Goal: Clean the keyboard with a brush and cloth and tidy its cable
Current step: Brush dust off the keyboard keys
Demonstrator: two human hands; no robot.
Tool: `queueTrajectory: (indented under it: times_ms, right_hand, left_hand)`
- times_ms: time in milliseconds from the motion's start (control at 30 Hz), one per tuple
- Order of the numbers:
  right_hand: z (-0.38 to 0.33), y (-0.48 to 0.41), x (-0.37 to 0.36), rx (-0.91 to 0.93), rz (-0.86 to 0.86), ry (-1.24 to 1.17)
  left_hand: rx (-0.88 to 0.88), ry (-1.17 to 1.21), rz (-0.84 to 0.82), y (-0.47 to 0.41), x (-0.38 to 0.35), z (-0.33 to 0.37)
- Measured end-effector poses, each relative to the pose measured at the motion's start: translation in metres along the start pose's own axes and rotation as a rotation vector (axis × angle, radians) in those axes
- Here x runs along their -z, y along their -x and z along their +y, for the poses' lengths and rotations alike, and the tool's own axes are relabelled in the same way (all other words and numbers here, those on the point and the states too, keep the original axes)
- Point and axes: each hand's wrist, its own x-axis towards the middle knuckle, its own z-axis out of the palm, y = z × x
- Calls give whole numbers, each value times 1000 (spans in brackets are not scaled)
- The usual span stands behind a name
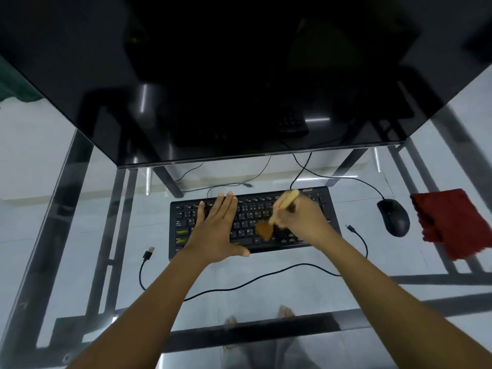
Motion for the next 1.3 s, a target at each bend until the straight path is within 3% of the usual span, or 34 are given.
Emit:
queueTrajectory:
  times_ms: [33,67,133,167,200,300,367,433,533,567,667,700,800,833,900,933,1067,1167,1200,1300]
  right_hand:
    - [3,-3,2,21,146,-86]
    - [5,-6,5,16,183,-184]
    - [3,-8,5,-48,-9,-264]
    - [4,-8,3,-78,-119,-192]
    - [5,-9,0,-63,-117,-119]
    - [3,-17,0,37,258,-207]
    - [2,-23,4,-2,202,-347]
    - [4,-25,7,-31,89,-291]
    - [10,-31,27,6,382,-255]
    - [14,-31,34,9,367,-299]
    - [23,-23,44,-67,43,-332]
    - [31,-24,44,-58,73,-262]
    - [39,-18,56,-44,424,-249]
    - [42,-16,61,-46,427,-338]
    - [49,-14,64,-74,247,-433]
    - [52,-11,66,-82,203,-382]
    - [67,-9,81,-87,469,-322]
    - [65,-4,82,-65,236,-247]
    - [65,-3,80,-39,254,-154]
    - [58,-2,84,71,560,-94]
  left_hand:
    - [2,-4,-1,-1,0,-1]
    - [3,-10,-1,-2,0,-1]
    - [1,-23,-11,-2,2,0]
    - [1,-27,-17,-3,3,0]
    - [4,-30,-20,-3,4,0]
    - [24,-36,-36,-3,5,3]
    - [52,-37,-63,-5,7,9]
    - [74,-33,-98,-11,11,19]
    - [47,-6,-90,-22,14,39]
    - [36,4,-81,-25,14,45]
    - [15,13,-67,-32,10,60]
    - [11,15,-59,-34,8,64]
    - [-3,38,-36,-39,2,74]
    - [-7,46,-33,-40,1,77]
    - [-13,56,-43,-42,-1,80]
    - [-14,61,-53,-43,-1,80]
    - [-12,64,-60,-44,-3,79]
    - [-14,50,-64,-43,-3,78]
    - [-12,50,-62,-42,-3,79]
    - [-5,58,-60,-42,-3,80]
